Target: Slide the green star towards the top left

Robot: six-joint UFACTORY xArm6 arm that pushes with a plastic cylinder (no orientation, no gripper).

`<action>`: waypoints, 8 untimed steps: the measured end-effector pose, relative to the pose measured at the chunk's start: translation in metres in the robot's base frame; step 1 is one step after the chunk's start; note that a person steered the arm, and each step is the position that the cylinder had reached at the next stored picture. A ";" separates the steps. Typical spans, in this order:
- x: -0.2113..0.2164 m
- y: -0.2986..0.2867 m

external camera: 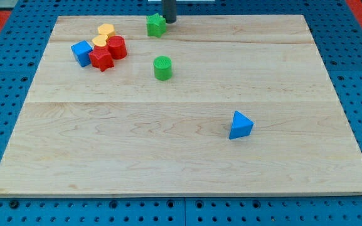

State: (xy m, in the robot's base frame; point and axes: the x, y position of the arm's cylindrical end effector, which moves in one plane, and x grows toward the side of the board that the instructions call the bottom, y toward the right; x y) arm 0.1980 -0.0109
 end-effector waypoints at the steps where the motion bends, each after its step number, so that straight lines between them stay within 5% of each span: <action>1: 0.002 0.026; 4: 0.012 -0.062; 6: 0.017 -0.013; 8: 0.055 -0.070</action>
State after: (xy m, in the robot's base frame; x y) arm 0.2531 -0.0808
